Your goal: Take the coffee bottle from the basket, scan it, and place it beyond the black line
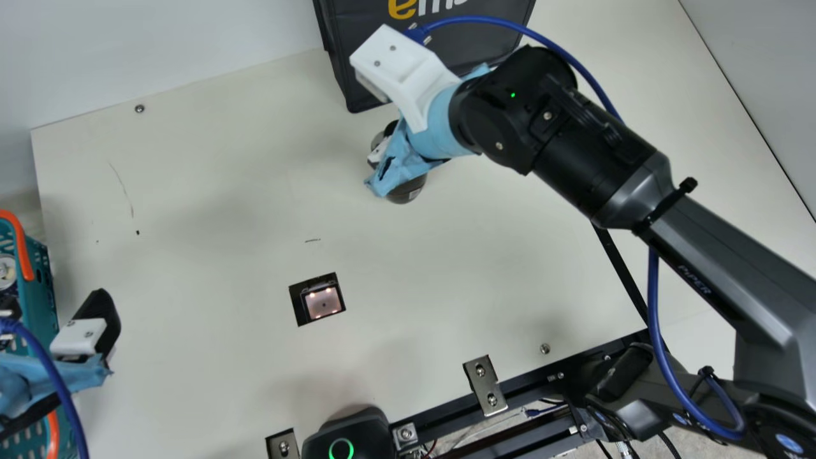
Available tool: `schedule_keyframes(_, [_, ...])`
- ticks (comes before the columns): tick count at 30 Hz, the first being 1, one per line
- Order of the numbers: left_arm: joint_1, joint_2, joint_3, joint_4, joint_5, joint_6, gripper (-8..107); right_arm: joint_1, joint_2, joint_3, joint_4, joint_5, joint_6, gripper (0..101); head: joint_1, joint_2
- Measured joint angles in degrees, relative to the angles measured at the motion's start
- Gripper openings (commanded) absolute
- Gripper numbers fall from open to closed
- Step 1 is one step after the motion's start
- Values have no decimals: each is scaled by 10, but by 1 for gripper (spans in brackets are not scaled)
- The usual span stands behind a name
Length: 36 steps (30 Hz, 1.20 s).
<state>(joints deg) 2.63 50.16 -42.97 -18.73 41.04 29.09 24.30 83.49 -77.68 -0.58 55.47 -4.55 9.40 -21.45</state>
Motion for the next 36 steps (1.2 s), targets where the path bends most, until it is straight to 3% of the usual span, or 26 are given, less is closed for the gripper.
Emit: schedule_keyframes(36, [0, 0, 0, 0, 0, 0, 90, -277, -9, 6, 64, 2, -90, 0, 0, -1])
